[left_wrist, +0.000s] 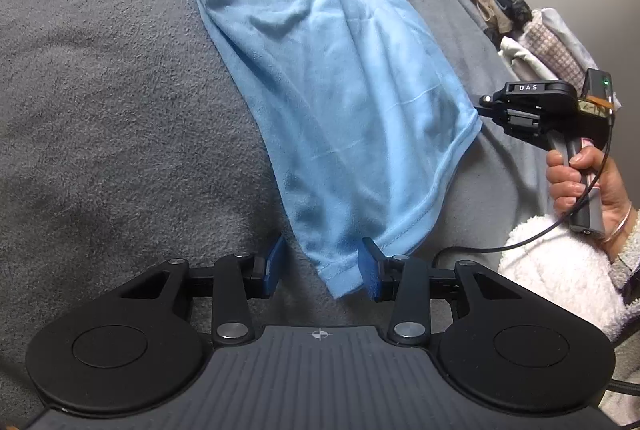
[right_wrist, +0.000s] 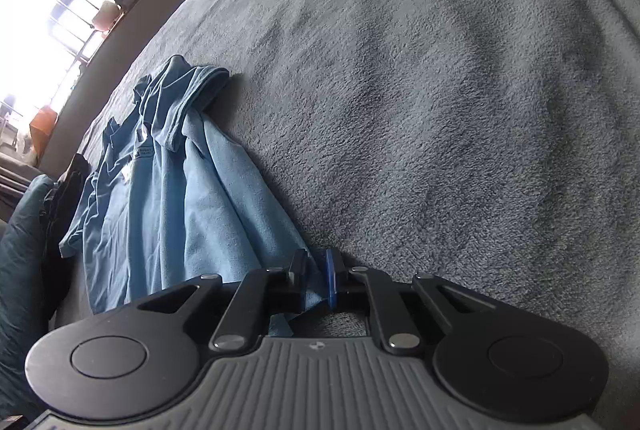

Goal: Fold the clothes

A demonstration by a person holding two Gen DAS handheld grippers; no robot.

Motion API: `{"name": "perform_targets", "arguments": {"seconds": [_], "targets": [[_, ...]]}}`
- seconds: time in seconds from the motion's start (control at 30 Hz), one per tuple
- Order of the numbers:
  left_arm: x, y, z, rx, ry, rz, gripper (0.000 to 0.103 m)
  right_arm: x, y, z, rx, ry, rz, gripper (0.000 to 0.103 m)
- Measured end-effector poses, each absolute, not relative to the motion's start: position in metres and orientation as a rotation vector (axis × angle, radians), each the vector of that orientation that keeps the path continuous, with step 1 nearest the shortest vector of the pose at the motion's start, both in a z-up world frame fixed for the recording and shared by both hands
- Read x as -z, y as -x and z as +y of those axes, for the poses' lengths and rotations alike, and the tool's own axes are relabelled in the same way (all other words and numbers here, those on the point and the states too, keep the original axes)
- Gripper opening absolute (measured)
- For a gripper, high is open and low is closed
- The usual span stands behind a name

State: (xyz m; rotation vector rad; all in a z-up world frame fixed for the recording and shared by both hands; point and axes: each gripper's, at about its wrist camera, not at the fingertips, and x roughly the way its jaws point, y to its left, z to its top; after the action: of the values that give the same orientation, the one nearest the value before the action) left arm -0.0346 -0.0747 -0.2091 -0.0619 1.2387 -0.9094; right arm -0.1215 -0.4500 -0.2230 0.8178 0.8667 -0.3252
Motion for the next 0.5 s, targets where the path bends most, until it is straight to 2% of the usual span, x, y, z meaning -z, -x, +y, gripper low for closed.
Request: {"name": "perform_targets", "arguments": {"seconds": [0.07,0.27,0.4,0.5], "targets": [[0.208,0.035,-0.073,0.889,0.085,1.241,0.034,0.219,0.123,-0.447,0.340,-0.794,0.852,0.002],[0.214,0.032,-0.057,0.817,0.226,1.289,0.020,0.197,0.138,-0.452,0.393,-0.778,0.740,0.001],[0.211,0.034,-0.057,0.808,0.225,1.285,0.018,0.167,0.153,-0.468,0.455,-0.746,0.603,0.001],[0.210,0.035,-0.059,0.807,0.215,1.282,0.018,0.168,0.157,-0.483,0.500,-0.768,0.583,0.001]]}}
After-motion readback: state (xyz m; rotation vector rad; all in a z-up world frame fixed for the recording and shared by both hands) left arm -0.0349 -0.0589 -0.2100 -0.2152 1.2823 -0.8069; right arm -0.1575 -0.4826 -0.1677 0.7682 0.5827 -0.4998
